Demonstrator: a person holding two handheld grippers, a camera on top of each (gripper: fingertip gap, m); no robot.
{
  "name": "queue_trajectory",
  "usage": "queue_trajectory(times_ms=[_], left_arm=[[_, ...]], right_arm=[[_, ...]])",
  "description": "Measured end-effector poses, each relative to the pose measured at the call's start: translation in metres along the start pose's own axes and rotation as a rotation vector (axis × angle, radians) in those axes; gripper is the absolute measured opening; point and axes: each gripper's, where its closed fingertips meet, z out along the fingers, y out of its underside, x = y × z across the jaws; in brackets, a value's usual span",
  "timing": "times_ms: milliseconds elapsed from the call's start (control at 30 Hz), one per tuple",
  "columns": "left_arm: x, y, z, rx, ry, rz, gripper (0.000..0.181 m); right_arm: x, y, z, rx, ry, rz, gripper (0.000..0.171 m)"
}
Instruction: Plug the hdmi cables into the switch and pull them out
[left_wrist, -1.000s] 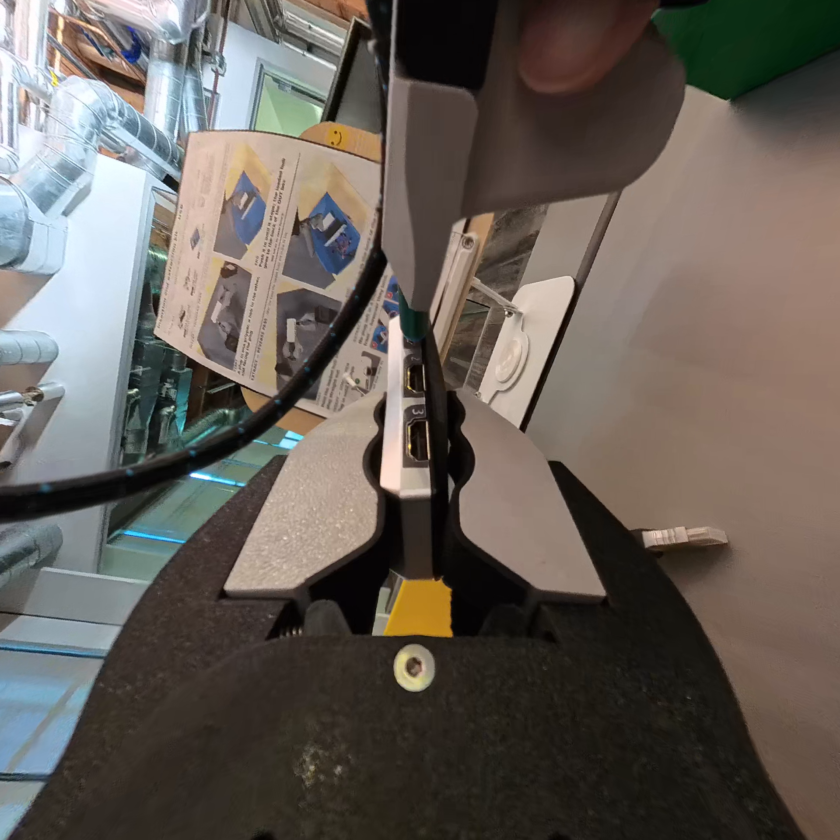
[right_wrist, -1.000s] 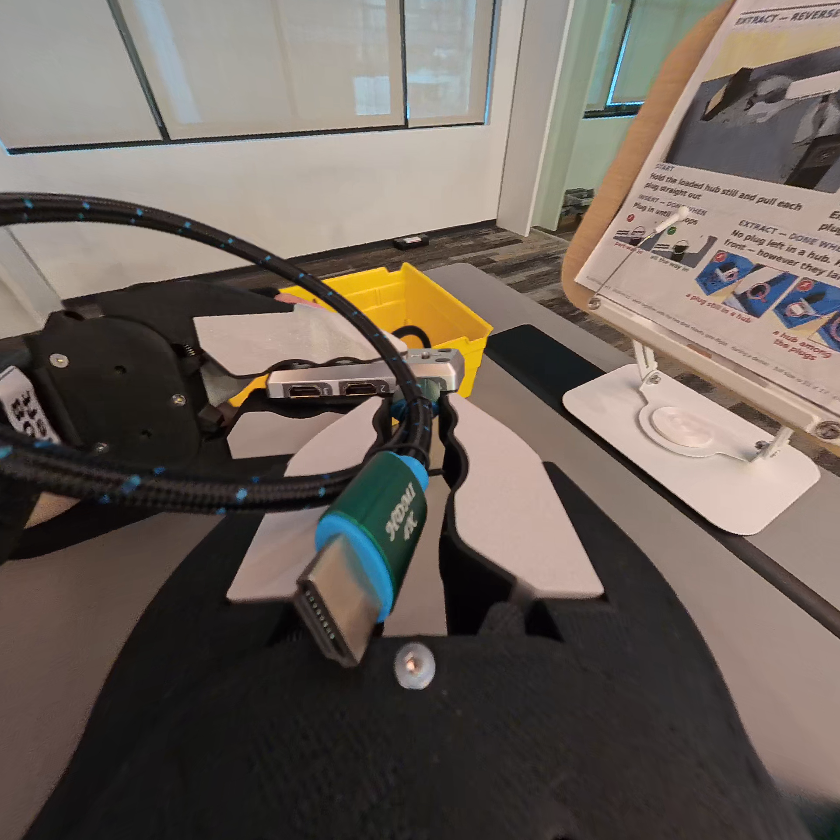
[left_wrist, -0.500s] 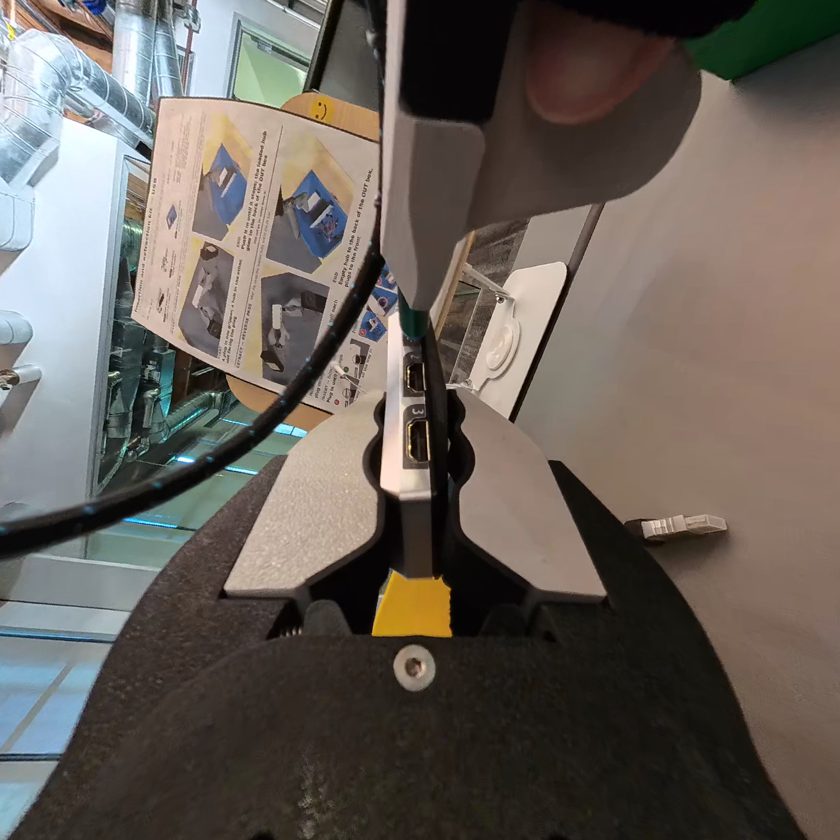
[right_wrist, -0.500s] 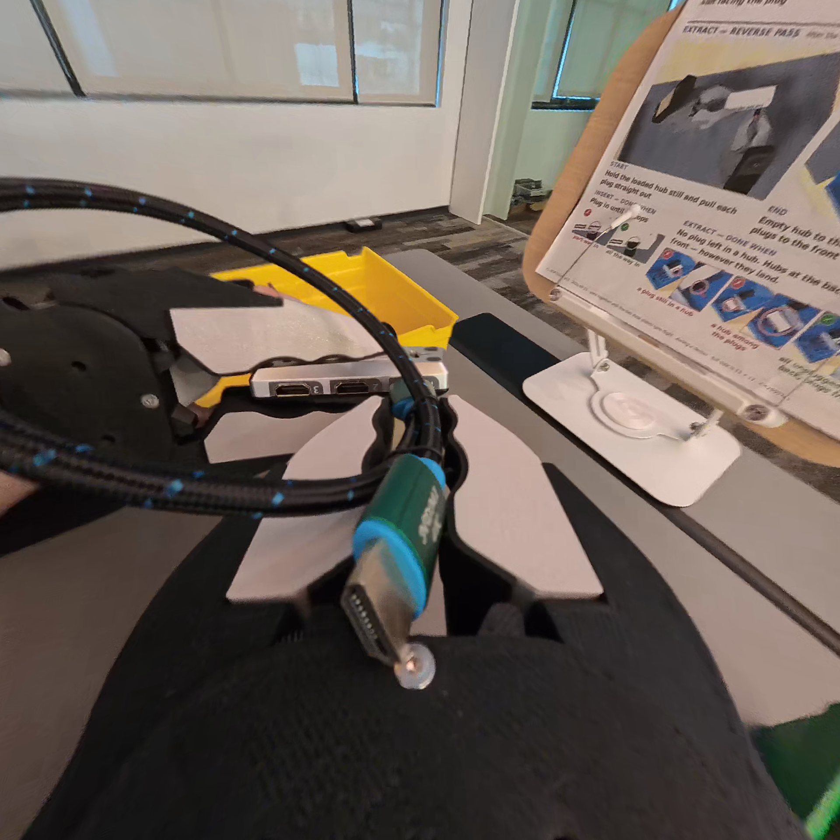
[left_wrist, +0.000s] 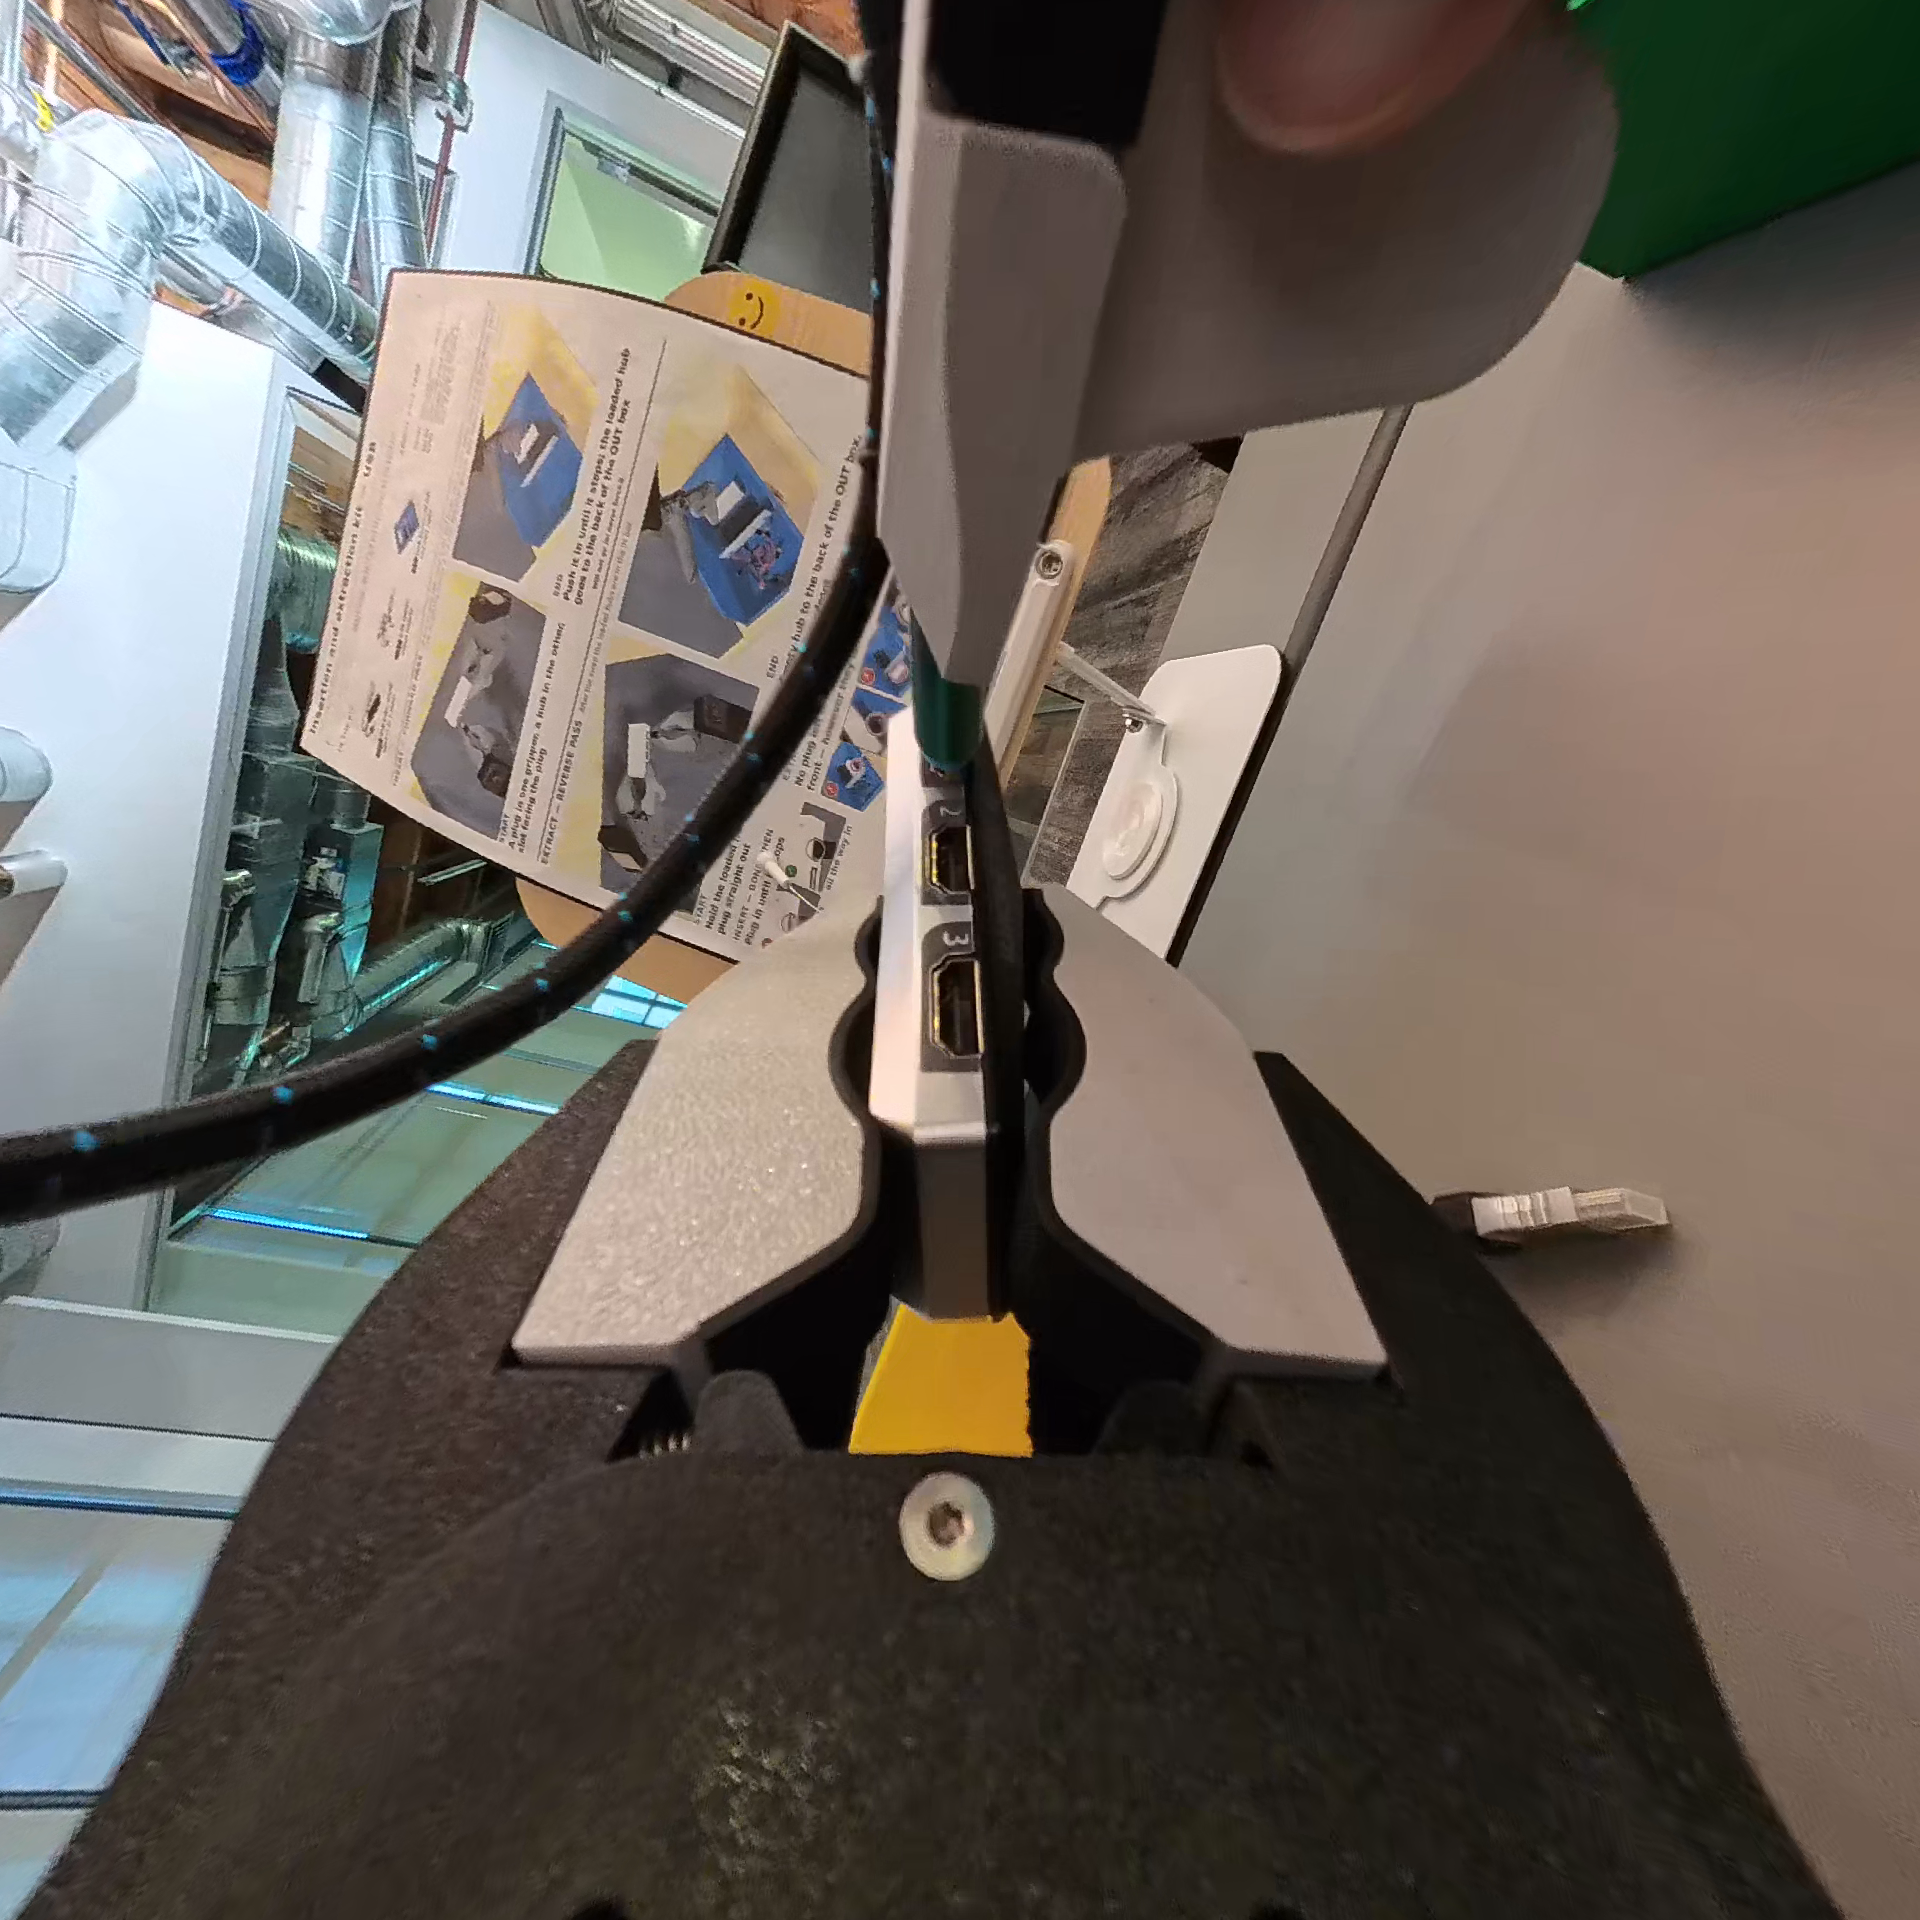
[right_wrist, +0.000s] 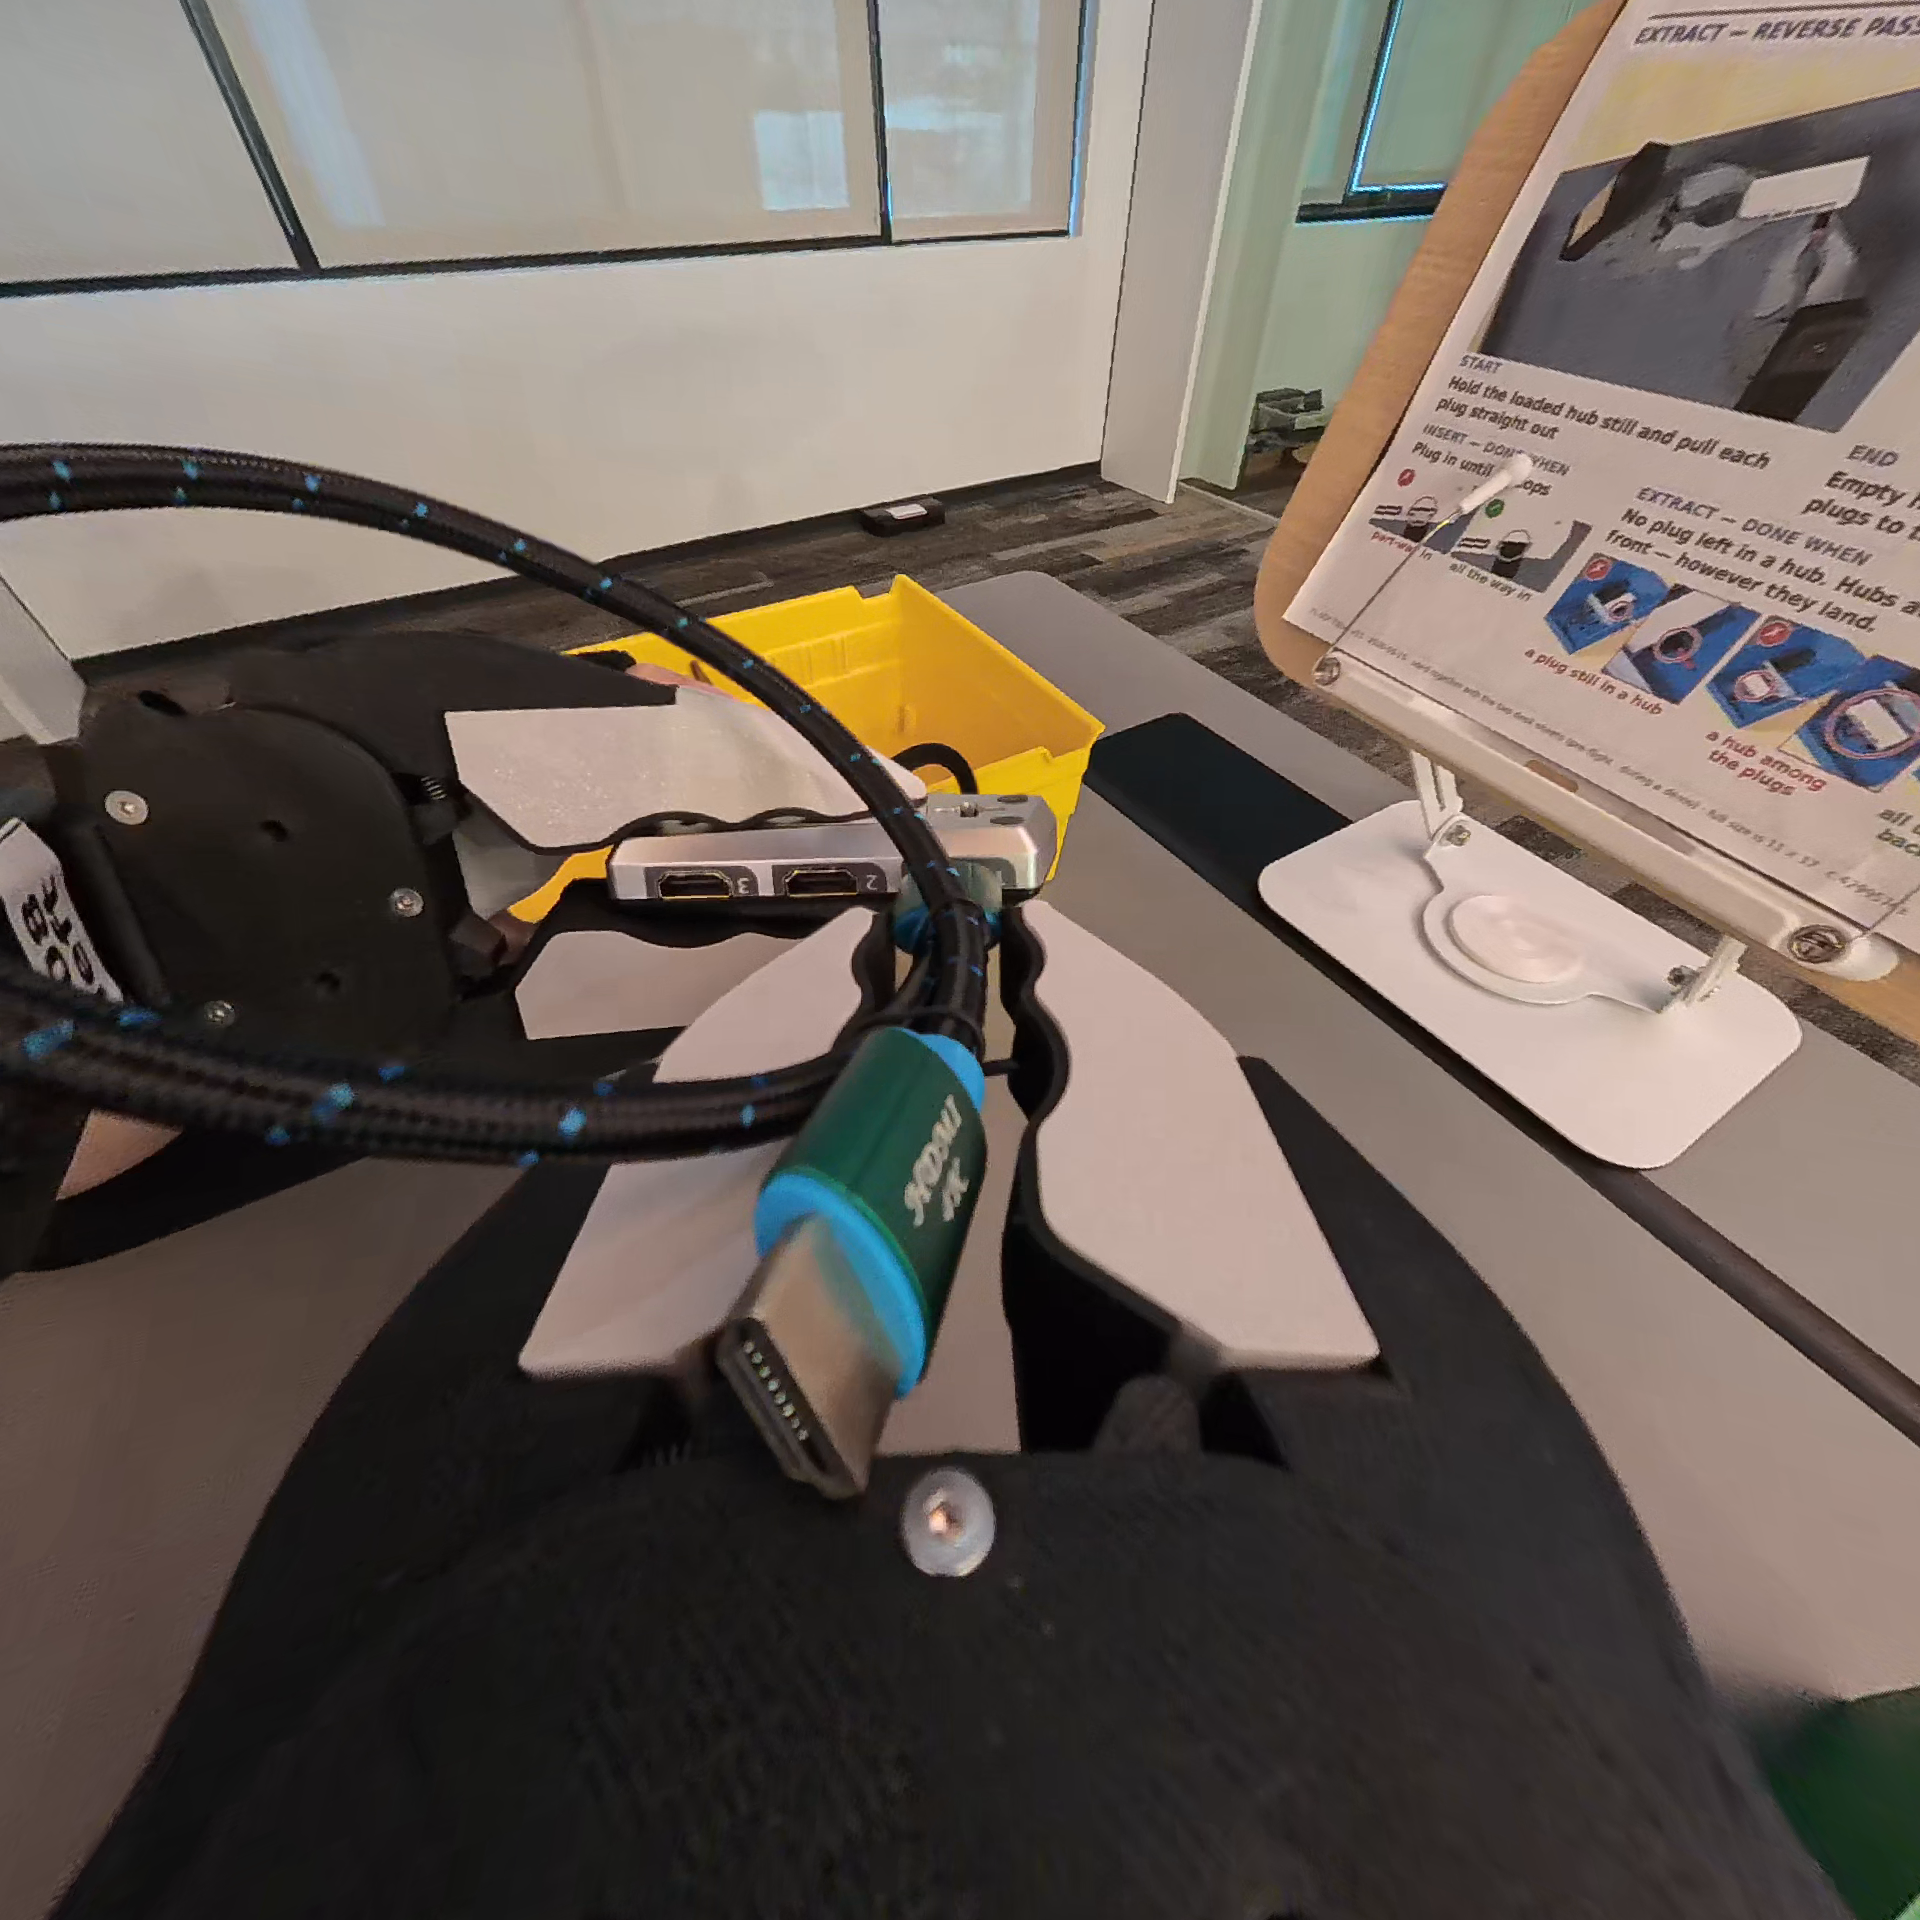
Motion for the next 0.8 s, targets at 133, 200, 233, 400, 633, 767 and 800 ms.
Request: queue_trajectory(times_ms=[133,200,233,400,633,767,800], left_arm=[[0.002,0.000,0.001,-0.010,0.010,0.005,0.025],[0.004,0.000,0.002,-0.012,0.005,0.022,0.025],[0.004,0.000,0.001,-0.009,0.005,0.024,0.025],[0.003,-0.006,-0.002,0.006,-0.012,0.062,0.025],[-0.010,-0.014,-0.011,0.004,-0.019,-0.094,0.024],[-0.010,-0.017,-0.012,-0.008,-0.059,-0.043,0.024],[-0.010,-0.017,-0.013,-0.005,-0.059,-0.042,0.024]], right_arm=[[0.001,0.003,0.000,-0.031,0.018,-0.026,0.019],[0.002,0.005,-0.001,-0.080,0.088,-0.122,0.019],[0.001,0.005,-0.002,-0.085,0.088,-0.119,0.019],[-0.001,0.003,-0.007,-0.091,0.039,-0.090,0.019],[-0.010,-0.015,0.000,0.111,-0.068,0.055,0.022],[-0.009,-0.013,0.002,0.119,-0.028,-0.002,0.020],[-0.010,-0.013,0.002,0.120,-0.021,-0.017,0.018]])
